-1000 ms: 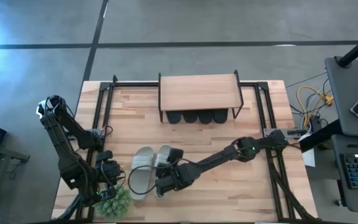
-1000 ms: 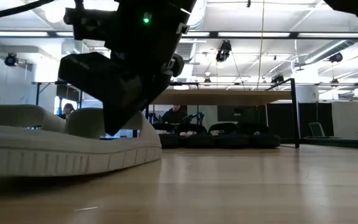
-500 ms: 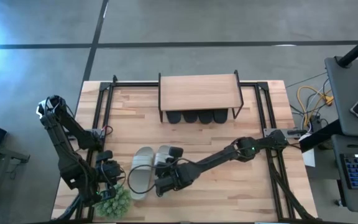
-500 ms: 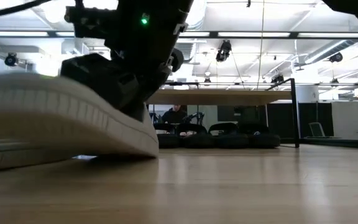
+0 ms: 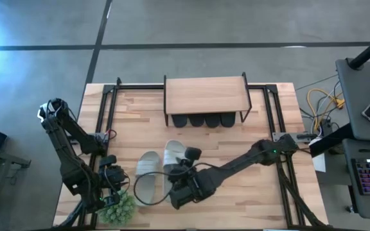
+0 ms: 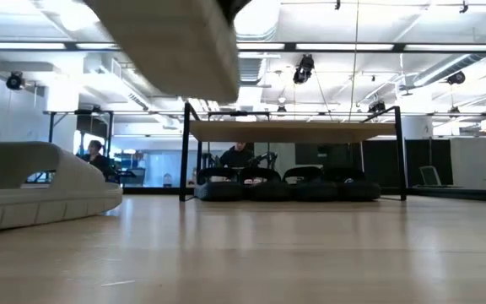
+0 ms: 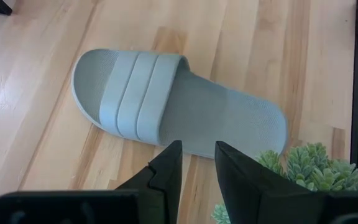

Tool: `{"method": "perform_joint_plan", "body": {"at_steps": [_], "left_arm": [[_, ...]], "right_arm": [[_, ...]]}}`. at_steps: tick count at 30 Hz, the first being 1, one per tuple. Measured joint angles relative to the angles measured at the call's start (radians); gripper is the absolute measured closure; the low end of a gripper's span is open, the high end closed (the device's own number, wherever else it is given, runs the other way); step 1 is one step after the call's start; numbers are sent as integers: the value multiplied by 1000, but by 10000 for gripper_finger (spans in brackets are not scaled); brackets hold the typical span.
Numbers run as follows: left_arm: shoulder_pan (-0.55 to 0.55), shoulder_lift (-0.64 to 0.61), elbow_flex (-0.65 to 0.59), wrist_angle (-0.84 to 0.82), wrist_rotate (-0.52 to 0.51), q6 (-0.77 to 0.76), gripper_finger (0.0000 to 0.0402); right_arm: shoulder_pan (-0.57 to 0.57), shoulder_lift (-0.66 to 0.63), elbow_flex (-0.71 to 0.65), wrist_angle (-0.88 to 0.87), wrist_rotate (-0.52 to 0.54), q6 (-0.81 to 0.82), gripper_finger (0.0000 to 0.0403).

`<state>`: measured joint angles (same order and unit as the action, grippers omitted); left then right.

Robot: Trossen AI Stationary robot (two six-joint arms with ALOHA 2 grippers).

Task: Pick and place slides into the shelf
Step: Put the gray slide on the shelf

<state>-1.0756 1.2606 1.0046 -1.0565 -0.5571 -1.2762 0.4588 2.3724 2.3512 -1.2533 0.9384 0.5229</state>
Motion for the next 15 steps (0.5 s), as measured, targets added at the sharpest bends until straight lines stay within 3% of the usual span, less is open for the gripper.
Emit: {"method": "perform_joint_plan", "body": {"at_steps": [8,12,15], "left_arm": [[1,0,0,1,-6,0,320],[1,0,0,-1,-6,-1,320],[1,0,0,-2,-6,-1,320]], "right_arm": [[28,-98,0,-170,223,50,390],[-1,-154,-2,-325,258,188,390],[-32,-193,-13,-307,270,85,390]]}}
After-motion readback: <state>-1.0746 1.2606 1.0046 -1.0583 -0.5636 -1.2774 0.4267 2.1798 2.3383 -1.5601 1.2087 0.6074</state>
